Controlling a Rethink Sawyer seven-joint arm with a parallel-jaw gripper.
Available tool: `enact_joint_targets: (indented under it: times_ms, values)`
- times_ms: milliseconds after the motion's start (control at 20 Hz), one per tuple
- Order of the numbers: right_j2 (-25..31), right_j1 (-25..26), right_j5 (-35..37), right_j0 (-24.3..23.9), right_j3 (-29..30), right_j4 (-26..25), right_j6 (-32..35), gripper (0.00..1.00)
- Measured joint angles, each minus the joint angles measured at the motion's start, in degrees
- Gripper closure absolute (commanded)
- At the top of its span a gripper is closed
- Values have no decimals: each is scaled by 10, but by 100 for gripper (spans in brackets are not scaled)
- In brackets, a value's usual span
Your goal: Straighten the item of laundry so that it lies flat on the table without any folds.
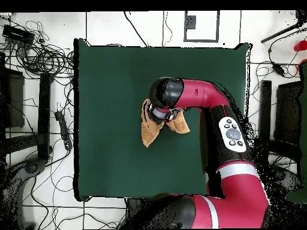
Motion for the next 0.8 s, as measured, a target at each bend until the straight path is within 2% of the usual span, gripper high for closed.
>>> enact_joint_targets:
  times_ms: [800]
  values:
    - [0, 6, 0, 0, -3, -2, 0, 100]
